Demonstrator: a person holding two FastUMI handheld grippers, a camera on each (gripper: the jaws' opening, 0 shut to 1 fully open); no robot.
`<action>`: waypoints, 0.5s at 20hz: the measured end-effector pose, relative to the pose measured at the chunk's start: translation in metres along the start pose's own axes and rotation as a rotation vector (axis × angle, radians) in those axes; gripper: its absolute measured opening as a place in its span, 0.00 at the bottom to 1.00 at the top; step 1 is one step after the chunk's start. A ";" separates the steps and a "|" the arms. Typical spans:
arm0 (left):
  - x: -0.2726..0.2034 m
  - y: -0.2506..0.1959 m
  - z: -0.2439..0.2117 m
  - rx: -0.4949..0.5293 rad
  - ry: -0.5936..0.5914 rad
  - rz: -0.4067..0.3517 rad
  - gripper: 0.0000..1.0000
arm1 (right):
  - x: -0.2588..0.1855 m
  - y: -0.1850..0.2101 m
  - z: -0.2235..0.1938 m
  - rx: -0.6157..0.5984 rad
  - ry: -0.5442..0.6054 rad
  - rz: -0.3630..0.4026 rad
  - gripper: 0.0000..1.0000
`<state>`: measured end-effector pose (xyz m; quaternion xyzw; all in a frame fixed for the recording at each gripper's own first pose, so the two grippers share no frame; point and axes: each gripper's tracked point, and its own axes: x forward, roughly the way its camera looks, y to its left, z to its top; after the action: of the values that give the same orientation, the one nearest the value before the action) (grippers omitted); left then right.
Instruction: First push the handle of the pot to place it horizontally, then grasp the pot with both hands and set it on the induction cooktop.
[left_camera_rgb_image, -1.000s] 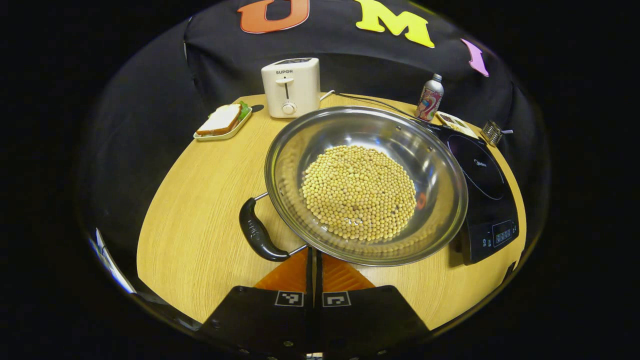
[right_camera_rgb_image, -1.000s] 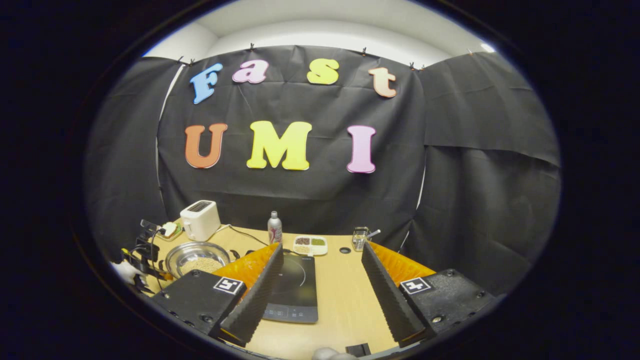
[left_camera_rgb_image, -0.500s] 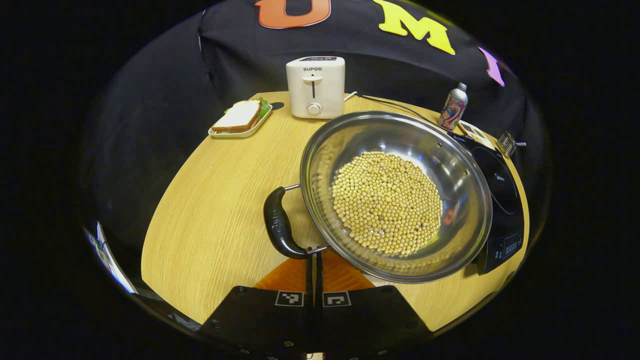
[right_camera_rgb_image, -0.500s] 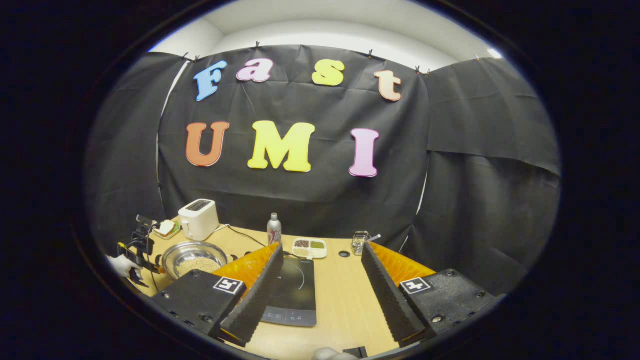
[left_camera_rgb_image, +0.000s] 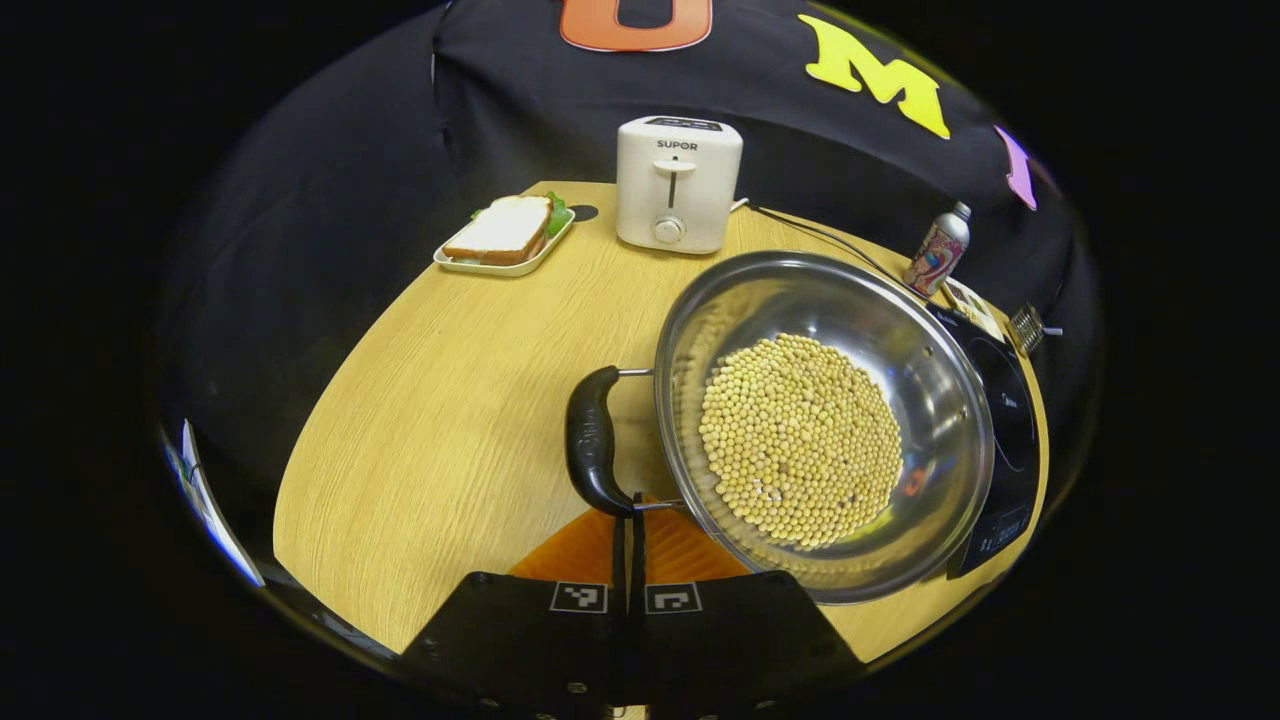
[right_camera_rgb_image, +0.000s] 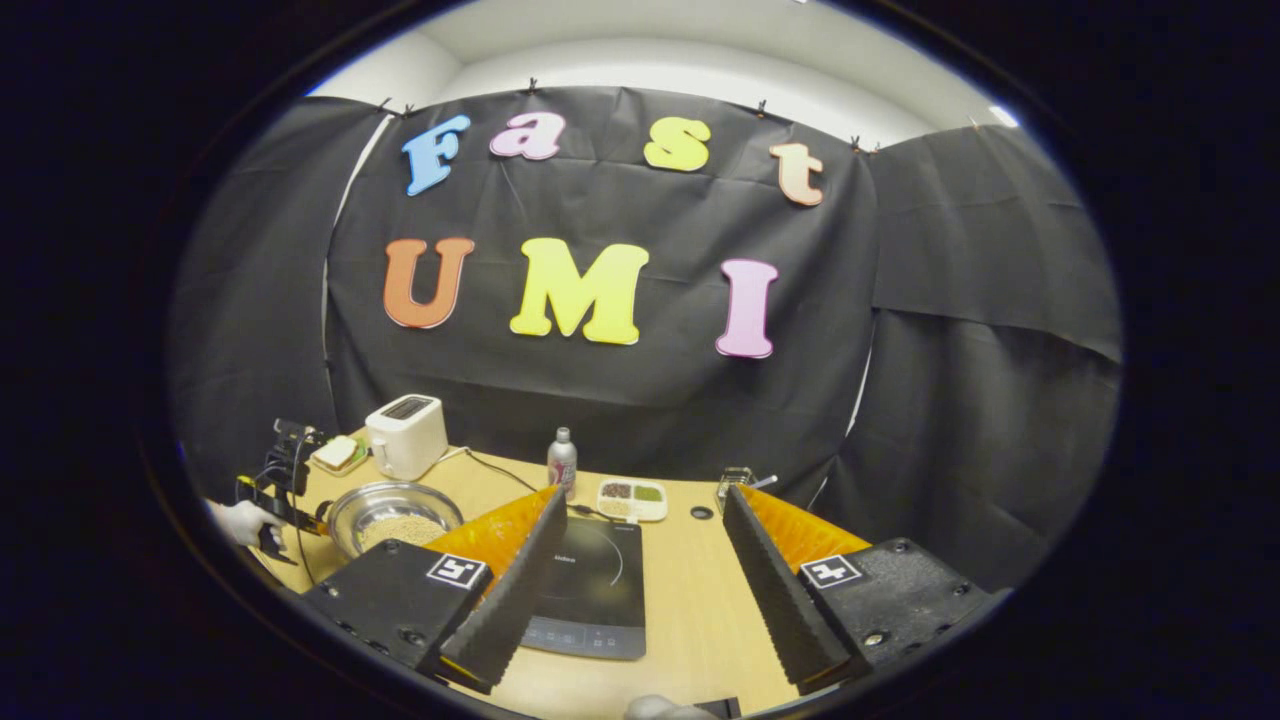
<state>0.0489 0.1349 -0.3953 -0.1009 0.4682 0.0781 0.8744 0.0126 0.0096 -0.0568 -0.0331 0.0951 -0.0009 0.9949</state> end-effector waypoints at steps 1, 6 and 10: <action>0.001 0.002 0.002 0.000 -0.003 0.002 0.00 | 0.001 0.001 -0.001 0.003 0.004 0.001 0.97; 0.013 0.009 0.013 0.001 -0.005 0.002 0.00 | 0.008 0.004 -0.002 0.005 0.020 0.003 1.00; 0.018 0.012 0.019 0.006 -0.003 0.006 0.00 | 0.011 0.007 -0.002 0.004 0.022 0.010 1.00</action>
<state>0.0714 0.1517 -0.4008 -0.0965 0.4673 0.0794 0.8752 0.0229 0.0162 -0.0612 -0.0307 0.1064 0.0034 0.9938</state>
